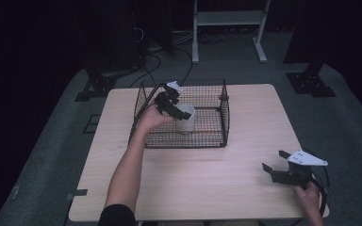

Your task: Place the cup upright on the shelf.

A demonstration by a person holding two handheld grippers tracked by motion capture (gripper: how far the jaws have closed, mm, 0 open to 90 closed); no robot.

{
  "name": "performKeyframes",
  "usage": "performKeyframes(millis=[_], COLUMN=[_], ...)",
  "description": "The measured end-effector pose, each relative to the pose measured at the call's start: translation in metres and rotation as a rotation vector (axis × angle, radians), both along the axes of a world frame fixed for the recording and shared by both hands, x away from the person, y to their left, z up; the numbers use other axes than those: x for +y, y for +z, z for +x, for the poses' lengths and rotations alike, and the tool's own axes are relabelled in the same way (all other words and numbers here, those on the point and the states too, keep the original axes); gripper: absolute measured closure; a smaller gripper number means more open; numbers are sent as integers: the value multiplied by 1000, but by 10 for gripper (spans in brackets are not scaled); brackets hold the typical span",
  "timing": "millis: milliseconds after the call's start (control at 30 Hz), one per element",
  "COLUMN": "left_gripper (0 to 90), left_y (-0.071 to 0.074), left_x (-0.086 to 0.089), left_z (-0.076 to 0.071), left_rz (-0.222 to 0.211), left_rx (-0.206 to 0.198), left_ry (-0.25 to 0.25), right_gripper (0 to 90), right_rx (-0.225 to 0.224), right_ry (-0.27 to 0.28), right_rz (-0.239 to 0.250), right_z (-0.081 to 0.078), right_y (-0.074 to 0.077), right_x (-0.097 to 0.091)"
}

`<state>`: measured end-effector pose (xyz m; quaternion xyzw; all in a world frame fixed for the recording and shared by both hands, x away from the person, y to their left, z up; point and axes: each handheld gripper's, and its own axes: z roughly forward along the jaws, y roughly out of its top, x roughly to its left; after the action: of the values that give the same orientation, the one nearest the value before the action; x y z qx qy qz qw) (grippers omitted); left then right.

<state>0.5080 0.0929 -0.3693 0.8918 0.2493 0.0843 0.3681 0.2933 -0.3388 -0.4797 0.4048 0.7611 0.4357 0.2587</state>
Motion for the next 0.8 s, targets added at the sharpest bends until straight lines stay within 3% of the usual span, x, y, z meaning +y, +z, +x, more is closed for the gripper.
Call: performKeyframes(millis=[233,400,800], left_gripper=[68,68,68], left_y=[12,15,20], left_x=[5,7,18], left_z=[-12,-19,-42], left_rz=[-15,-6,-34], left_rx=[-35,-38,-61], left_ry=[3,1,16], right_gripper=[131,131,131], right_rx=[2,2,0], right_ry=[3,7,12], right_rz=[0,-1,-3], right_z=[0,0,0], right_y=[0,0,0], right_x=[0,0,0])
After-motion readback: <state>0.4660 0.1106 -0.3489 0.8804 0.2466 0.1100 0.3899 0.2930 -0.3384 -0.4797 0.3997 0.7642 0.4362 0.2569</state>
